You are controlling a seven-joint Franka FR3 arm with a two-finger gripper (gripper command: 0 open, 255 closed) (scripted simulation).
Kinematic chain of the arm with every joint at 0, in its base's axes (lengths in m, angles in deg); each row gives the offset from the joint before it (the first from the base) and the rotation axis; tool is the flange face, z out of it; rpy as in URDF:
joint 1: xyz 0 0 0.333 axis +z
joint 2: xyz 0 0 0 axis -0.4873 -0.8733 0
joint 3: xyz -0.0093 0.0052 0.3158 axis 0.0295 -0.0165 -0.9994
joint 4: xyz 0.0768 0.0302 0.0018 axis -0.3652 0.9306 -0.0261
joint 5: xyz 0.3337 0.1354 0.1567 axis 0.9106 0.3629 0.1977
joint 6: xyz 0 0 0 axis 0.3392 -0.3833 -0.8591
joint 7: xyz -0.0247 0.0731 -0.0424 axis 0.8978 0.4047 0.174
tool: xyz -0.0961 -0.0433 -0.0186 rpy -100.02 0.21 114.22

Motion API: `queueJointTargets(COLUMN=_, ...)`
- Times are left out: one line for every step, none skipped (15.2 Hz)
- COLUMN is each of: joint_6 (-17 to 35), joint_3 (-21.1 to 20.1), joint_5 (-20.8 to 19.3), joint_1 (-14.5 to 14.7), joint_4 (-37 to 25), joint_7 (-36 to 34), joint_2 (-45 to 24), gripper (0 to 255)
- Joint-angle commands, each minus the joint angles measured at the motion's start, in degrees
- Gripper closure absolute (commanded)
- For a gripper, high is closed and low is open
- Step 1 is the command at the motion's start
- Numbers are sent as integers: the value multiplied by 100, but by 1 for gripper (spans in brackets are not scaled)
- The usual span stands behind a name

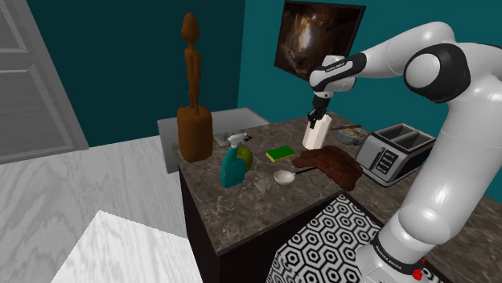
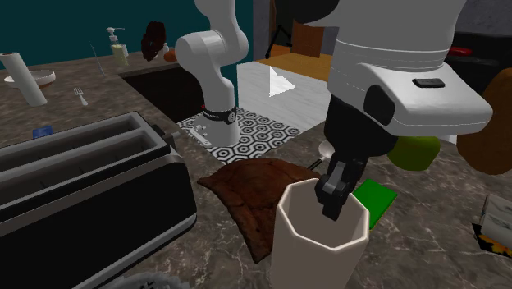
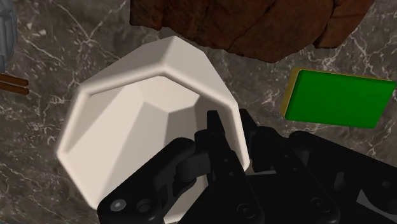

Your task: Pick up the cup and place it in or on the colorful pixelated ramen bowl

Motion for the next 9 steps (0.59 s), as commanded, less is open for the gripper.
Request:
queueJointTargets(joint_6=0, joint_3=0, joint_5=0, joint_1=0, joint_4=-1, joint_7=0, joint_2=1, gripper=255)
queueJointTargets(joint_6=0, joint_3=0, joint_5=0, joint_1=0, joint_4=-1, joint_7=0, joint_2=1, gripper=255)
queueJointTargets(joint_6=0, joint_3=0, joint_5=0, joint_1=0, joint_4=-2, joint_7=0, joint_2=0, gripper=255)
queueJointTargets(joint_6=0, joint_3=0, joint_5=0, joint_1=0, joint_4=-1, joint_7=0, joint_2=0, gripper=255)
queueJointTargets(joint_6=1, joint_3=0, joint_5=0, joint_1=0, joint_4=-1, joint_7=-1, joint_2=0, gripper=255)
queueJointTargets(joint_6=1, joint_3=0, joint_5=0, joint_1=0, joint_4=0, joint_7=0, joint_2=0, gripper=255)
queueJointTargets(joint_6=-68, joint_3=4, joint_5=-17, joint_1=4, joint_4=-38, joint_7=-11, joint_2=35, gripper=255)
queueJointTargets(joint_6=-139, joint_3=7, joint_5=-33, joint_1=7, joint_4=-78, joint_7=-21, joint_2=68, gripper=255)
queueJointTargets(joint_6=-209, joint_3=10, joint_5=-48, joint_1=10, joint_4=-119, joint_7=-30, joint_2=100, gripper=255)
